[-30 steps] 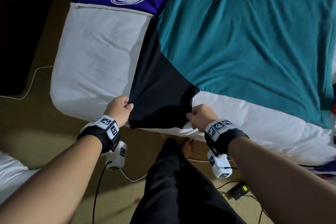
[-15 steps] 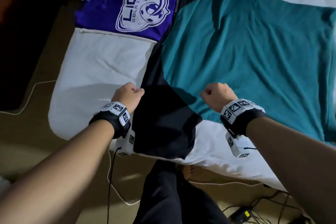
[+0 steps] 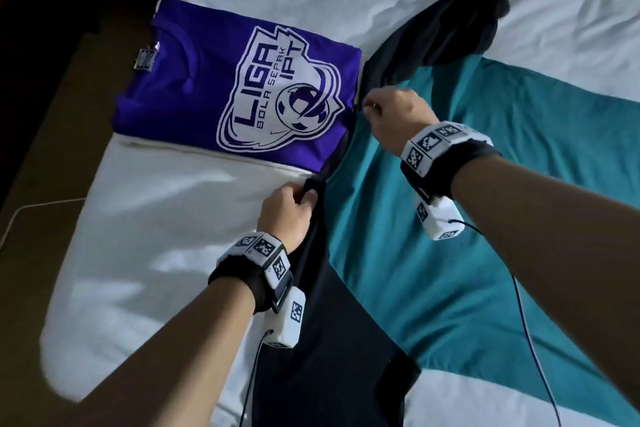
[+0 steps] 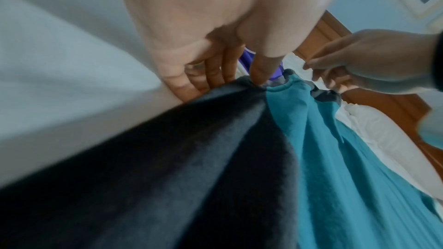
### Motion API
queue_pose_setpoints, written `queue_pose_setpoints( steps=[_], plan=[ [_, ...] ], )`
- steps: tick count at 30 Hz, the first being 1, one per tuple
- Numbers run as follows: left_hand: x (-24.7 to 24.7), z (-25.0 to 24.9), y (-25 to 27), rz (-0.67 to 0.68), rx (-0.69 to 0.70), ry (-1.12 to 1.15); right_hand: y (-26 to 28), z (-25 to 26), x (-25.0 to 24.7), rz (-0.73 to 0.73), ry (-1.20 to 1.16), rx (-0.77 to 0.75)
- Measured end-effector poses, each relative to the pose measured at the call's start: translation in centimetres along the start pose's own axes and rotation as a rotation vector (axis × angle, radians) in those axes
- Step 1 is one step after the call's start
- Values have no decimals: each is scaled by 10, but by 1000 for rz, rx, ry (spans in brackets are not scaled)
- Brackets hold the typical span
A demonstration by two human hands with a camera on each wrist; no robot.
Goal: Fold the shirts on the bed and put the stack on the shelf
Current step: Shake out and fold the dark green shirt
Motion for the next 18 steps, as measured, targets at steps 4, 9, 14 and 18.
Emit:
queue_pose_setpoints(
  steps=[4,9,14,18],
  plan=[
    [12,4,-6,27,12,48,-32,7,23,145,265,-19],
    [12,8,-7,8,52,14,-42,10,35,306,551,-125],
    [15,9,-4,58,60,-49,-49,16,39,346,630,-214],
    [14,0,6,65,92,6,-48,20,35,359,655,-273]
  ],
)
Point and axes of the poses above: each hand's wrist, its own y-axis away from the middle knuckle, its own x-axis out of the palm, z = x × y, the point moved 9 cm from there along -y, towards the middle knuckle, and after that the axes turned 5 degrees about -z, right-handed, at the moved point
